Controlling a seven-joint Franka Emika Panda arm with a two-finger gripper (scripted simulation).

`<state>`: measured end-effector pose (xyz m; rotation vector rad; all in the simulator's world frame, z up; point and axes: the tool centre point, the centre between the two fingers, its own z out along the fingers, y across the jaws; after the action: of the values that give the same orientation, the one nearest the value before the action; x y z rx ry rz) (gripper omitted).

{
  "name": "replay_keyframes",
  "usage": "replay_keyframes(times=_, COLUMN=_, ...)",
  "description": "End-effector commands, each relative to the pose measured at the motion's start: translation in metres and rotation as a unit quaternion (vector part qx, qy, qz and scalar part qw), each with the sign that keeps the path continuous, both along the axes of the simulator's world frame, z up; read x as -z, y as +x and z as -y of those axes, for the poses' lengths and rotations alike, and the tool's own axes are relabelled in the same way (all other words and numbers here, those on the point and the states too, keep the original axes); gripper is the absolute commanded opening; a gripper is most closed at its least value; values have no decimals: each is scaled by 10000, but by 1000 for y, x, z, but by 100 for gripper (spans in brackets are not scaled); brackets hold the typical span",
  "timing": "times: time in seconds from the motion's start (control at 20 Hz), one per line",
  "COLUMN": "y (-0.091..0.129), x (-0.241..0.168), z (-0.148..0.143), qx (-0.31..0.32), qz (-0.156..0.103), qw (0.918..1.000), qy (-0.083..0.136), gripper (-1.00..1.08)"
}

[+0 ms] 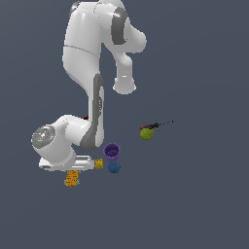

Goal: Pick up a designated object from a clutter of objects.

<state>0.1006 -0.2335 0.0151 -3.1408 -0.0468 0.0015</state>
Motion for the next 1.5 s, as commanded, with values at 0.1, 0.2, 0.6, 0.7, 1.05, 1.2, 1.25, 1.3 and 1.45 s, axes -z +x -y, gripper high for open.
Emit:
replay_keyframes(times=0.1, y=0, x=0, z=0, qx=-2, qz=4, qw=10000, qy=-1, gripper=-100)
replay_keyframes(times=0.2, y=0, x=0, z=0, qx=-2, qz=4, qw=10000, qy=-1, gripper=-100)
replay_keyframes(times=0.6, y=-2, x=-5, z=-4, qx=-3, qz=1, qw=10000, qy=-1, gripper=-100)
replay_keyframes(times=0.7, y=-4, x=-9, z=-7, qx=-3, qz=1, qw=10000, qy=-1, gripper=-100)
replay_keyframes(times=1.05, y=-17, x=-35, z=-26, qx=-3, qz=1, qw=10000, qy=-1, gripper=-100)
replay_keyframes(times=1.2, y=-24, x=-51, z=-38, qx=-3, qz=3, qw=10000, qy=2, gripper=-100)
replay_keyframes(times=1.25, y=-27, x=-57, z=-43, qx=-3, qz=3, qw=10000, qy=2, gripper=-100)
replay_keyframes(times=1.3, y=-31, x=-64, z=-48, qx=-3, qz=3, qw=10000, qy=2, gripper=-100)
replay_keyframes(times=1.45, y=-41, x=-86, z=-63, qx=-3, qz=3, qw=10000, qy=2, gripper=-100)
